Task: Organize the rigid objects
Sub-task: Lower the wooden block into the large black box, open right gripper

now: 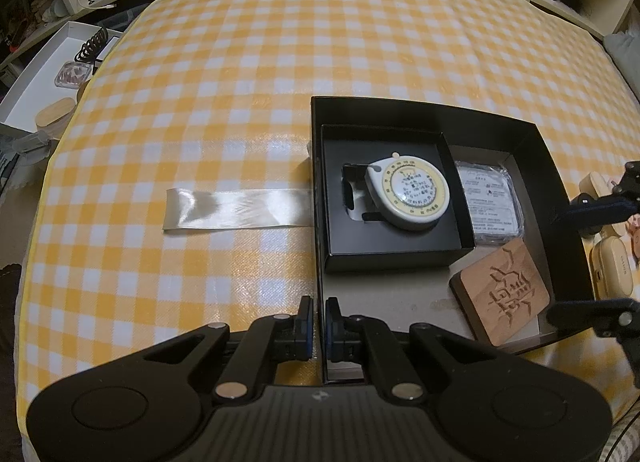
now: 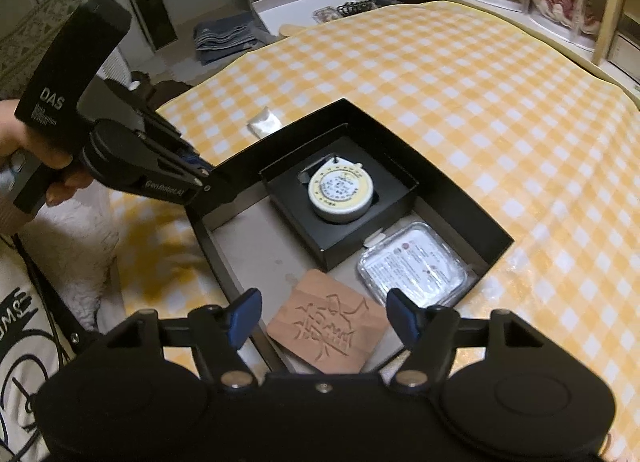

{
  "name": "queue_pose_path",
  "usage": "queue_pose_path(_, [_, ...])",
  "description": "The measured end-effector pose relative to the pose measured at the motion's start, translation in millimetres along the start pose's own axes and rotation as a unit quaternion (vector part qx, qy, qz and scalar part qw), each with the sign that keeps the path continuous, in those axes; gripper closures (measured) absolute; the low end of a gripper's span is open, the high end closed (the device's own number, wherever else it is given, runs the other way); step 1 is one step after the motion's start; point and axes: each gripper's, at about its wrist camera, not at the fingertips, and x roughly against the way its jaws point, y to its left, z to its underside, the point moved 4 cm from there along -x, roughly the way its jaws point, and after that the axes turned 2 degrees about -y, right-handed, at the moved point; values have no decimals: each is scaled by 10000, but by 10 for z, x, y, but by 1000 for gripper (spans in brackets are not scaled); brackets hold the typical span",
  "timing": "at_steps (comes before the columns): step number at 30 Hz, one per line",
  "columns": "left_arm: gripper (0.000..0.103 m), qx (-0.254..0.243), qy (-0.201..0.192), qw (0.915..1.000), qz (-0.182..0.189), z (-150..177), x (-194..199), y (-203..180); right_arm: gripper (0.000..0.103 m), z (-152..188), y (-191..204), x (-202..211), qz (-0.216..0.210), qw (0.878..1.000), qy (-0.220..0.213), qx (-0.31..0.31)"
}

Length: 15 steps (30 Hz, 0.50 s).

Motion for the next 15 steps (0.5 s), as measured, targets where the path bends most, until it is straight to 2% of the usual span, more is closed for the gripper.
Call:
queue_pose_path(8, [97,38,25,10000,19,40,-2,13,29,-12,-48,190,428,9976,-175,-510])
queue_pose_path(15, [98,37,-3,10000,16,88,21,37,21,9,-123,538,787,9902,-613,-980])
